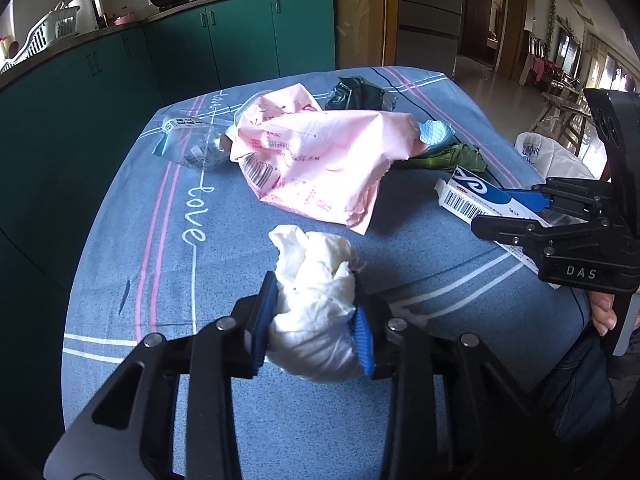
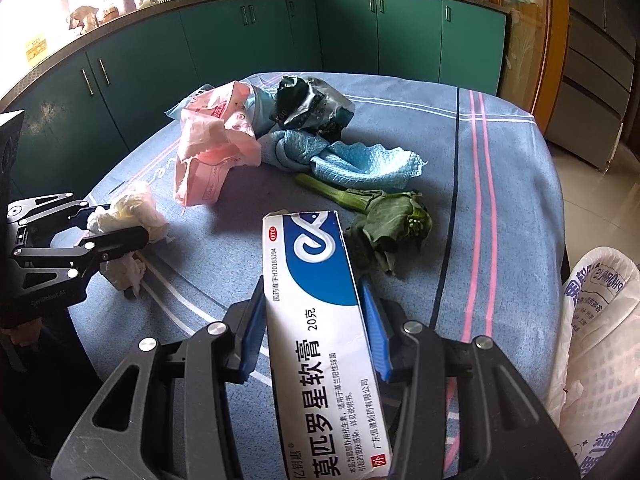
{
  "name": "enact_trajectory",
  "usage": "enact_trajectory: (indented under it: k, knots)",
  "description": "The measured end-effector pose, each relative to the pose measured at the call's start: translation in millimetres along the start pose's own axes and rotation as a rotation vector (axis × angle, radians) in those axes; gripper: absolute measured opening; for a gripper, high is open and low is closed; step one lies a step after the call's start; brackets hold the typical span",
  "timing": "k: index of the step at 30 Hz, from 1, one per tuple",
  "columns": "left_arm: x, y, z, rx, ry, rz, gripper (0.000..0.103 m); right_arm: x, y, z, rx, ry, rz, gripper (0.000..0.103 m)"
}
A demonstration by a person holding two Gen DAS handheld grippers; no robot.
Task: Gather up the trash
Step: 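Carry the ointment box and white tissue over the wastebasket with both tools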
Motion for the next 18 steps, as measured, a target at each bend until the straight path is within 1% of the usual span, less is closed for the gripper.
enact_trajectory:
  k: [3,12,18]
  knots:
    - [-1.6,-1.0,-3.4,0.016,-0.008,-0.007,0.036,-0.2,0.0,0.0,0.001,0.003,-0.001,0.044]
    - [-4.5,-6.7,-20.0,0.101,-0.012,-0.031,0.036,-1.4,0.4,-0.4,0.001,0.004,-0.007,0.044]
    - [-7.6,-7.8,-22.6,0.112,-0.013,-0.043,0.036,-4.5,1.4,1.3,0.002,0.019,-0.022,0.045]
Point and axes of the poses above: each gripper's, at about its wrist camera, not at the fingertips, and z roughly the way its jaws point, x to its right, y to its underside, the point moved 5 cm from there along z, roughly the way its jaws point, and after that the axes turned 12 degrees about -x, right-handed, at the moved point
